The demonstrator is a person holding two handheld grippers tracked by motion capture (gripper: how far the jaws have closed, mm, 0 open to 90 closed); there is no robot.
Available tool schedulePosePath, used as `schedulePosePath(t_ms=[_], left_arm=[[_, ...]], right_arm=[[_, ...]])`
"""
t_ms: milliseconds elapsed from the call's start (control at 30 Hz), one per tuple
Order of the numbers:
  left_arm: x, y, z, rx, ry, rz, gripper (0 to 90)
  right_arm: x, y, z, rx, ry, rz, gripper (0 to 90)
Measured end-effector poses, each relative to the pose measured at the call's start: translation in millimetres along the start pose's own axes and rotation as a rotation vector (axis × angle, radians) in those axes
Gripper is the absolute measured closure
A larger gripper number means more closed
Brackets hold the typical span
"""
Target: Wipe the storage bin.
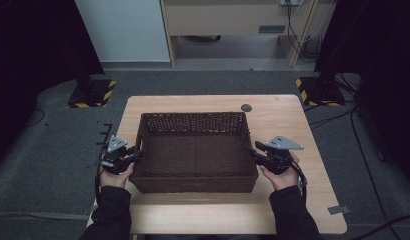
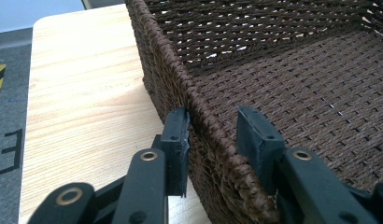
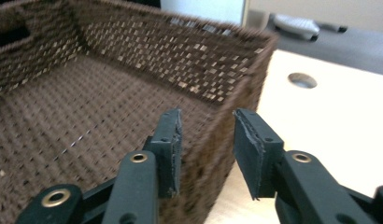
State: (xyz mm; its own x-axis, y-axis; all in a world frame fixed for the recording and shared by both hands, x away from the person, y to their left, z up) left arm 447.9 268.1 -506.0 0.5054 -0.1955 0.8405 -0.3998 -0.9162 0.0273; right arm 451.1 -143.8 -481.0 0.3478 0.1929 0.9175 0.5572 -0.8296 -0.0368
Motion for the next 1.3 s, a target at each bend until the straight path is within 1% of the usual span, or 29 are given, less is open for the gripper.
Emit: schedulePosePath(t_ms=[67,133,267,300,467,533,600,633,800,1000,1133,1200,1267,1300], left_arm=[[-0.2,0.1,0.0,-0.005,0.002,-0.006,63.8],[-0.4,0.1,-0.2,-0.008,0.000,-0.010,63.8],[-0.5,-0.2,-0.1,-0.013,0.002,-0.015,63.6],[-0.6,-0.2,0.0,-0.013,0.003,-0.016,63.5],[-0.5,-0.3,0.2,-0.015,0.005,-0.022,63.2],[-0.5,-0.2,0.2,-0.015,0.005,-0.024,63.2],[-0.5,-0.2,0.1,-0.014,0.004,-0.022,63.2],[-0.7,-0.3,0.0,-0.013,0.002,-0.020,63.2],[-0.7,-0.4,0.2,-0.018,0.006,-0.027,63.1],[-0.9,-0.4,-0.1,-0.018,0.006,-0.031,63.0],[-0.9,-0.3,0.0,-0.020,0.009,-0.035,62.8],[-0.9,-0.3,0.0,-0.020,0.010,-0.036,62.8],[-0.9,-0.3,-0.1,-0.020,0.010,-0.036,62.8],[-1.0,-0.3,-0.1,-0.019,0.010,-0.036,62.8]], right_arm=[[1.9,6.7,-4.1,-0.010,0.011,0.004,61.2],[1.2,16.9,-8.2,-0.034,0.015,0.011,59.6],[-3.8,28.3,-12.5,-0.064,0.002,0.016,57.6],[-5.0,32.5,-14.5,-0.073,0.003,0.012,56.7],[-10.8,45.9,-24.4,-0.104,0.003,0.021,53.6],[-13.9,51.3,-28.2,-0.122,0.006,0.026,52.5],[-17.5,56.3,-31.3,-0.135,-0.003,0.028,51.8],[-19.4,59.6,-33.1,-0.150,-0.006,0.026,51.6],[-30.2,69.1,-42.2,-0.181,-0.018,0.036,51.3],[-56.2,80.0,-49.9,-0.209,-0.066,0.069,50.7],[-65.6,83.3,-52.2,-0.221,-0.083,0.071,49.7],[-70.9,82.9,-52.3,-0.219,-0.098,0.079,49.9],[-76.0,84.3,-51.4,-0.223,-0.113,0.070,50.1],[-78.3,84.4,-51.0,-0.224,-0.121,0.075,50.6]])
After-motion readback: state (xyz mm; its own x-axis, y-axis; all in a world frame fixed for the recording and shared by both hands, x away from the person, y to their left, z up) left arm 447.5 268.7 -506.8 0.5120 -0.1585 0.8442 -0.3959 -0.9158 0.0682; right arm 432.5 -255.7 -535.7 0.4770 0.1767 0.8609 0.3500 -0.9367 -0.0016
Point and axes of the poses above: each handheld gripper's, and its own axes: z roughly forward along the jaws, x roughly out of its top, y roughly to its right, the point moved 9 cm from there along z, roughly forward along the jaws, and after that the axes turned 3 degrees about y, right-handed, at the moved point
